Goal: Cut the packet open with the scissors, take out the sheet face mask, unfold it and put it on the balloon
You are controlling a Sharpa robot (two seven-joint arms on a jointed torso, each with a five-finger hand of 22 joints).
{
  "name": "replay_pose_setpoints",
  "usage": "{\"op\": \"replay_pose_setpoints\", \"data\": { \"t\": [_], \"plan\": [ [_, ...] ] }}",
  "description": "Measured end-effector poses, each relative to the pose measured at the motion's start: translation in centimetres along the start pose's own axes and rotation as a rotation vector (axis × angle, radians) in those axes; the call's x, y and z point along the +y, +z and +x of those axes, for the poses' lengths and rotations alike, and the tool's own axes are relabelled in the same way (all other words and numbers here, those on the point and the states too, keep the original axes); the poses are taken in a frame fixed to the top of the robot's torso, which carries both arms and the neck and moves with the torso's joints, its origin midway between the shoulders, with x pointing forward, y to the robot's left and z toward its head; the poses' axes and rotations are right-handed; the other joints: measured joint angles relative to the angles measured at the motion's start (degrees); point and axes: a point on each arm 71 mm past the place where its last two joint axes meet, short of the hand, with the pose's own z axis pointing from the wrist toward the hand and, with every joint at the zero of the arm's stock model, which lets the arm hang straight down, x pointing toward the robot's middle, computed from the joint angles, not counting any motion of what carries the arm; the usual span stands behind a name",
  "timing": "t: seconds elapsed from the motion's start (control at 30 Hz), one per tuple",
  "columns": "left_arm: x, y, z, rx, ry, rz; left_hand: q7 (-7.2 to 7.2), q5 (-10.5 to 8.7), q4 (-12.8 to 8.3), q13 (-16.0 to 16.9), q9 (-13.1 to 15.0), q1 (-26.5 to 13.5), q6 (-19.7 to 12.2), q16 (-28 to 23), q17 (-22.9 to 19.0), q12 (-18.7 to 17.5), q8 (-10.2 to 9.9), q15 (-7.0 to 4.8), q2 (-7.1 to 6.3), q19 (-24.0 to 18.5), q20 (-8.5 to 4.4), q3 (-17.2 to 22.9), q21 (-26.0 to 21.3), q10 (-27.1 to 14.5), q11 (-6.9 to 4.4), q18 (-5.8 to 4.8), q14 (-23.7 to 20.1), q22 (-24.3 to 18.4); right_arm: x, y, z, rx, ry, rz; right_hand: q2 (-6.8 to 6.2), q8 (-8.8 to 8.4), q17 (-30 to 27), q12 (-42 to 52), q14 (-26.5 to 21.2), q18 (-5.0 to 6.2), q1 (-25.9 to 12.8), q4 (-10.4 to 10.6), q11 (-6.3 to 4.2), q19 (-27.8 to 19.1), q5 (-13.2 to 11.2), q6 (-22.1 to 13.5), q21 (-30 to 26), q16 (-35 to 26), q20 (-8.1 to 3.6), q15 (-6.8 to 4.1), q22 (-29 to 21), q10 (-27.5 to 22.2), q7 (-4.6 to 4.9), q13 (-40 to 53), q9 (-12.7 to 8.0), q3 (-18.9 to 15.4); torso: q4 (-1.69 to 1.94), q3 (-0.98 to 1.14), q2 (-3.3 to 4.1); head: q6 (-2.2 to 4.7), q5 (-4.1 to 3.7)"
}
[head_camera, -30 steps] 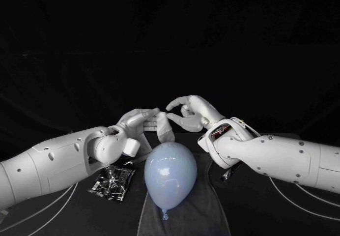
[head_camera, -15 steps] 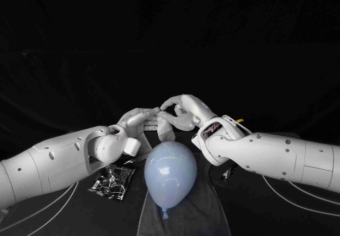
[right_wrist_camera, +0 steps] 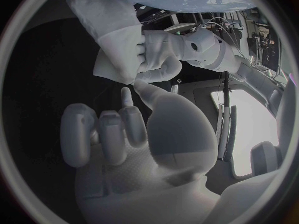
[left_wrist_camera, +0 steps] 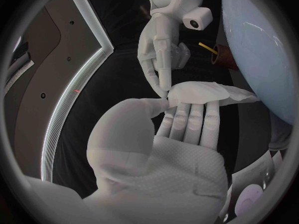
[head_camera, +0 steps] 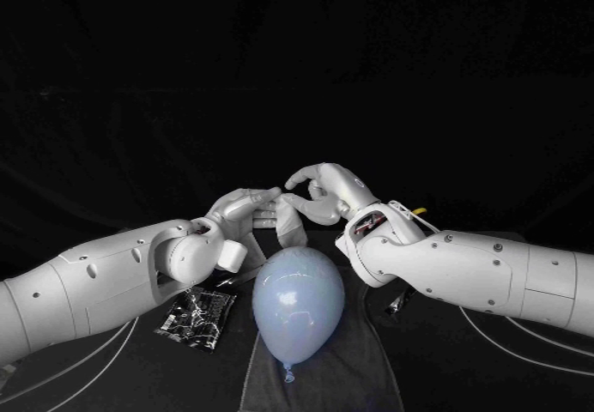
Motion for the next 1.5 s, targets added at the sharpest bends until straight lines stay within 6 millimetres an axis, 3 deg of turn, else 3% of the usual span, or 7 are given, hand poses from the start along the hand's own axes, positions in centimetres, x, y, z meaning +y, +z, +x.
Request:
{"op": "replay_pose_setpoints", "data": {
  "t": [0.37, 0.53, 0.8, 1.0, 1.17, 1.5],
  "plan": [
    [0.01, 0.04, 0.07, 0.001, 0.000, 0.000, 0.00, -0.01, 0.0, 0.0, 0.0, 0.0, 0.0, 0.0, 0.0, 0.0, 0.0, 0.01, 0.00, 0.0, 0.01, 0.0, 0.0, 0.0, 0.00, -0.16, 0.0, 0.0, 0.02, 0.03, 0.22, 0.010, 0.015, 0.033, 0.28, 0.00, 0.0, 0.0, 0.0, 0.00, -1.0, 1.6, 0.00, -0.1, 0.0, 1.1, -0.3, 0.2, 0.08, 0.00, 0.0, 0.0, -0.34, 0.0, -0.1, -0.9, -0.05, 0.01, -0.02, 0.11, -0.01],
    [0.01, 0.06, 0.10, 0.002, 0.000, 0.000, 0.00, -0.03, -0.2, 0.0, 0.0, 0.0, 0.0, 0.0, 0.0, 0.0, 0.0, 0.01, 0.00, 0.0, 0.00, 0.2, 0.0, 0.0, 0.00, 0.58, 0.0, 0.0, 0.00, 0.04, 0.29, 0.015, 0.025, 0.045, -0.18, 0.00, 0.0, 0.0, 0.0, -0.01, -2.1, 2.8, -0.01, -0.1, 0.0, 1.4, -0.3, 0.2, 0.08, 0.00, 0.0, 0.0, -0.26, 0.0, -0.2, -1.8, -0.04, 0.01, -0.01, 0.13, -0.01],
    [0.02, 0.07, 0.13, 0.003, 0.000, 0.000, 0.00, -0.14, -0.2, 0.0, 0.0, -0.1, 0.0, 0.0, 0.0, 0.0, 0.0, 0.01, -0.15, 0.0, 0.01, 0.1, 0.0, 0.0, 0.00, 0.60, 0.0, 0.0, 0.14, 0.07, 0.48, 0.020, 0.038, 0.052, -0.32, -0.22, 0.0, 0.0, 0.0, 0.00, -3.6, 5.0, -0.01, -0.1, 0.0, 1.8, -0.3, 0.2, 0.08, 0.01, 0.0, 0.0, -0.64, 0.0, -0.3, -3.5, -0.04, 0.01, 0.00, 0.14, -0.13],
    [0.02, 0.07, 0.14, 0.003, 0.001, 0.000, 0.00, -0.14, -0.2, 0.0, 0.0, -0.1, 0.0, 0.0, 0.0, 0.0, 0.0, 0.01, -0.06, 0.0, 0.01, 0.1, 0.0, 0.0, 0.00, 0.59, 0.0, 0.0, 0.18, 0.10, 0.60, 0.026, 0.042, 0.057, -0.32, -0.22, 0.0, -0.1, -0.1, 0.00, -3.6, 5.0, -0.21, -0.1, 0.0, 2.2, -0.3, 0.1, 0.09, 0.09, 0.0, -0.2, -0.62, 0.0, -0.3, -3.5, -0.04, 0.01, 0.00, 0.14, -0.18],
    [0.05, 0.06, 0.14, 0.003, 0.001, -0.002, 0.00, 0.04, -0.2, 0.0, 0.0, 0.1, 0.0, 0.0, 0.0, 0.0, 0.0, 0.01, 0.08, 0.0, 0.01, 0.2, 0.0, 0.0, 0.01, 0.58, 0.0, 0.0, 0.13, 0.15, 0.62, 0.030, 0.041, 0.061, -0.23, -0.22, 0.0, -0.1, -0.1, 0.00, -2.2, 4.9, -0.34, -0.2, 0.0, 2.7, -0.3, 0.2, 0.17, 0.07, 0.0, -0.1, -1.15, 0.0, -0.3, -3.5, -0.02, -0.02, 0.02, 0.14, -0.19],
    [0.16, 0.02, 0.15, 0.004, 0.002, -0.006, 0.00, 0.04, -0.3, 0.0, -0.1, 0.1, 0.0, 0.0, 0.0, 0.0, -0.1, 0.02, 0.08, 0.0, 0.01, 0.3, 0.0, 0.0, 0.01, 0.56, 0.0, 0.0, -0.04, 0.18, 0.73, 0.035, 0.036, 0.070, -0.01, 0.80, 0.0, -0.1, 0.0, 0.00, 1.6, 2.5, -1.05, 0.1, 0.0, 4.1, -0.3, 0.2, -0.16, -0.46, 0.0, -0.2, -1.74, 0.0, 0.0, -2.5, 0.01, -0.02, 0.02, -0.40, -0.32]
  ]
}}
